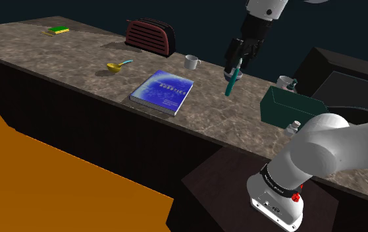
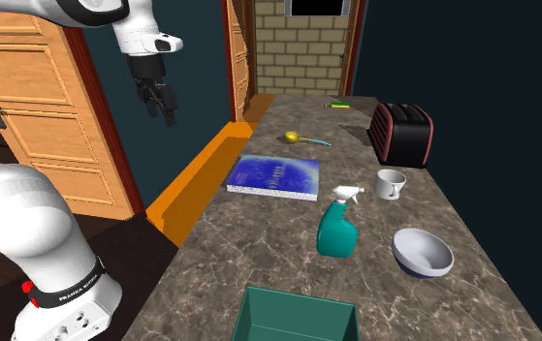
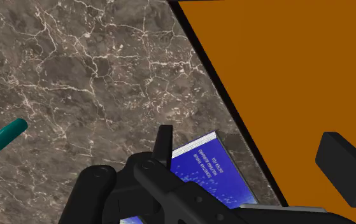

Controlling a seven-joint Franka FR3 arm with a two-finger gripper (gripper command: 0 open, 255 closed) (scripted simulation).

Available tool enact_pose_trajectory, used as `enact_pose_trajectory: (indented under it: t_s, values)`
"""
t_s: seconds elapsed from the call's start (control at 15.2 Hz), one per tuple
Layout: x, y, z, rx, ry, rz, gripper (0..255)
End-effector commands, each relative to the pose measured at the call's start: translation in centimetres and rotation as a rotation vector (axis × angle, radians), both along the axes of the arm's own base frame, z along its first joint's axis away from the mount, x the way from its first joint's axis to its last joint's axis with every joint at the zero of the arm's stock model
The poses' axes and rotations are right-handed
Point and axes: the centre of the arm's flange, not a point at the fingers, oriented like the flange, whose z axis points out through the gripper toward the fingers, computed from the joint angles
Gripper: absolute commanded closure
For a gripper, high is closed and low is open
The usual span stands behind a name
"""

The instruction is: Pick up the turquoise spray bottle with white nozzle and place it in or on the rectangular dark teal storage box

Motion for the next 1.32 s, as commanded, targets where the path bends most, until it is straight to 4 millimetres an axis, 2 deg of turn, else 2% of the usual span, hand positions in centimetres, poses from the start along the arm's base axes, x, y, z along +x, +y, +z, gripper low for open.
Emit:
enact_pose_trajectory:
  t_s: [0.0,0.66,1.25]
  values:
    - [0.0,0.0,0.0,0.0,0.0,0.0,0]
    - [7.9,-9.4,-3.6,-0.031,0.003,-0.191,0]
    - [13.3,-19.1,-6.7,-0.059,0.005,-0.363,0]
